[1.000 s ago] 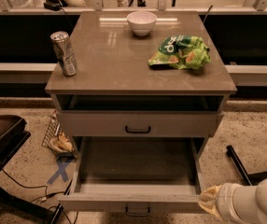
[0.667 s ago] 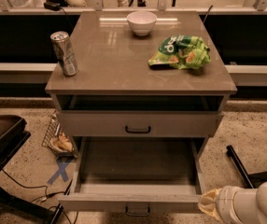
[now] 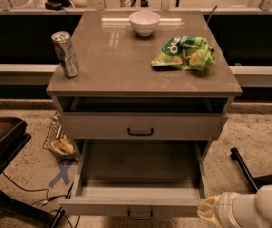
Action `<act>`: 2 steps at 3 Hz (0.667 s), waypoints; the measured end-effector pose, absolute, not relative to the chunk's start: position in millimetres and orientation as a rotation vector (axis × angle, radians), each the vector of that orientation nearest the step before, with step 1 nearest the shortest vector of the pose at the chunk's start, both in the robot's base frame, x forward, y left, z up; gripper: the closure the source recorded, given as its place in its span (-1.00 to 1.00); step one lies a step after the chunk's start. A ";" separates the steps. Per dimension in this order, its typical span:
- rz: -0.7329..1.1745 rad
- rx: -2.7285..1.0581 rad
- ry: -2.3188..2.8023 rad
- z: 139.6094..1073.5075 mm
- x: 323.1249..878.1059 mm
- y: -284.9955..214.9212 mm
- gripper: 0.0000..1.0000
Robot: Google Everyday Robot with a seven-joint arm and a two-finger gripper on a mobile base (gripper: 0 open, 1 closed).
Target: Close middle drawer
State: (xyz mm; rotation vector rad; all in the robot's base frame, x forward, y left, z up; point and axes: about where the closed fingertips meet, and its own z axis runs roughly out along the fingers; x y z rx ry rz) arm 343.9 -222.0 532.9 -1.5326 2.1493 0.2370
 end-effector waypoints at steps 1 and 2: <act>0.322 -1.487 2.141 492.8 354.3 -220.2 1.00; 0.408 -1.455 2.121 439.2 364.6 -220.3 1.00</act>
Offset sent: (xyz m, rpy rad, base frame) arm 0.0330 -0.0006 -0.1439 0.1974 0.0544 -0.0023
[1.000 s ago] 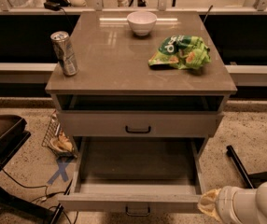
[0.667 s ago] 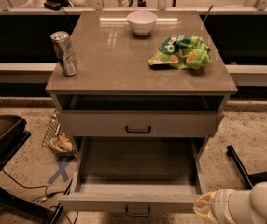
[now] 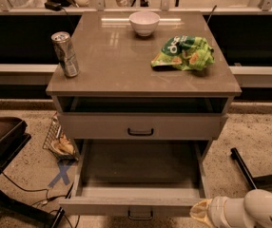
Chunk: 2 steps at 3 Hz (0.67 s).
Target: Close middle drawer
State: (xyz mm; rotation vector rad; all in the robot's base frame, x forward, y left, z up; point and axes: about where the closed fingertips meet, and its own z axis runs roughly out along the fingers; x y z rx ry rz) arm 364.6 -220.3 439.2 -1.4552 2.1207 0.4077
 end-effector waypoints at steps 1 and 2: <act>0.452 -1.418 2.117 405.6 360.6 -227.6 1.00; 0.490 -1.386 2.090 376.2 363.4 -226.1 1.00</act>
Offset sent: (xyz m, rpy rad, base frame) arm -0.0022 -0.0123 -0.0851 0.1162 -0.0022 -0.0361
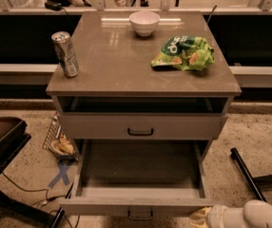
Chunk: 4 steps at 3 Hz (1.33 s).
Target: Close middle drawer
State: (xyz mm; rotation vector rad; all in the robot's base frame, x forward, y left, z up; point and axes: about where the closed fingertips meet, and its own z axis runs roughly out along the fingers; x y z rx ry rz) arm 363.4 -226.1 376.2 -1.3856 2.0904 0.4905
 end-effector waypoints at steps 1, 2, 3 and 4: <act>0.510 -1.387 2.057 367.8 375.5 -216.9 1.00; 0.516 -1.415 1.991 371.4 407.2 -197.1 1.00; 0.516 -1.415 1.991 371.4 407.1 -197.1 1.00; 0.519 -1.458 1.923 378.5 446.7 -174.5 1.00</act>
Offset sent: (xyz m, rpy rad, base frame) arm 0.1043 0.0601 0.0034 0.0828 -0.1257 0.1183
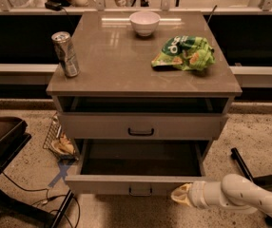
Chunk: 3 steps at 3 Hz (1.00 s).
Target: Close middle drawer
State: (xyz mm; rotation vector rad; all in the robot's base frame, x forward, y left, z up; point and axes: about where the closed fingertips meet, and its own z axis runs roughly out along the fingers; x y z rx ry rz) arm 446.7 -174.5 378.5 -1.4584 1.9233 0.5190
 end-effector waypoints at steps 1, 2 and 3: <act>0.522 -1.483 1.887 381.3 465.8 -163.2 1.00; 0.523 -1.523 1.837 385.4 494.3 -147.6 1.00; 0.525 -1.554 1.788 388.5 519.5 -133.4 1.00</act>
Offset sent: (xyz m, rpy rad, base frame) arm 0.0988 0.0509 0.0157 0.0145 -0.0950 0.1409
